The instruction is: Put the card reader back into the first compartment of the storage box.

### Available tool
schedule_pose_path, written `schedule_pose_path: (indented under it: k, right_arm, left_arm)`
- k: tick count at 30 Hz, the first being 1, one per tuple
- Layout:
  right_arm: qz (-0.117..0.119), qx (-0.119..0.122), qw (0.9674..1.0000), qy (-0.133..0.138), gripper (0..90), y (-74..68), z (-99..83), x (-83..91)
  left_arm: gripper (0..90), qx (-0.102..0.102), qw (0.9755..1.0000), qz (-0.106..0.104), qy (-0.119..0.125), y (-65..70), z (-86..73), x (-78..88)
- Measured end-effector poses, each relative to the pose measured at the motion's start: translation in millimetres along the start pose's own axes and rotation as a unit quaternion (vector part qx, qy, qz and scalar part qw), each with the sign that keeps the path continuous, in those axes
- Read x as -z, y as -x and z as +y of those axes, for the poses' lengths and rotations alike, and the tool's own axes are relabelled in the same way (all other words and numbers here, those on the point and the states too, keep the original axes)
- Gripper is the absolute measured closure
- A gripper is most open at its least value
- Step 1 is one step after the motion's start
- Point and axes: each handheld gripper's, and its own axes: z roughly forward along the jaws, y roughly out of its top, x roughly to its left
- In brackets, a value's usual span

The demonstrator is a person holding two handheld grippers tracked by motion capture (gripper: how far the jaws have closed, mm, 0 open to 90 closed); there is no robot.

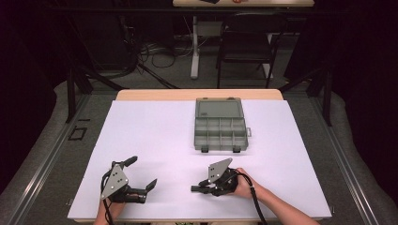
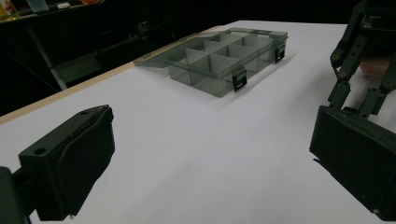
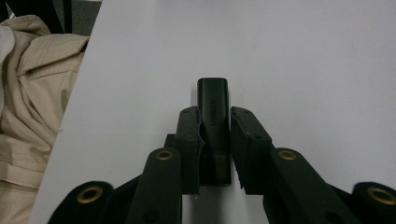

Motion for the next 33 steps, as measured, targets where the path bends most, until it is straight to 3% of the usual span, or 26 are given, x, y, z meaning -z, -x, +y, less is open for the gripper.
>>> schedule_pose_path:
  k: [33]
  right_arm:
    - [-0.034,-0.001,0.9991,0.027,73.8,-2.9,9.6,28.1]
  left_arm:
    - [0.1,-0.001,1.0000,0.001,0.000,-0.9,0.1,0.1]
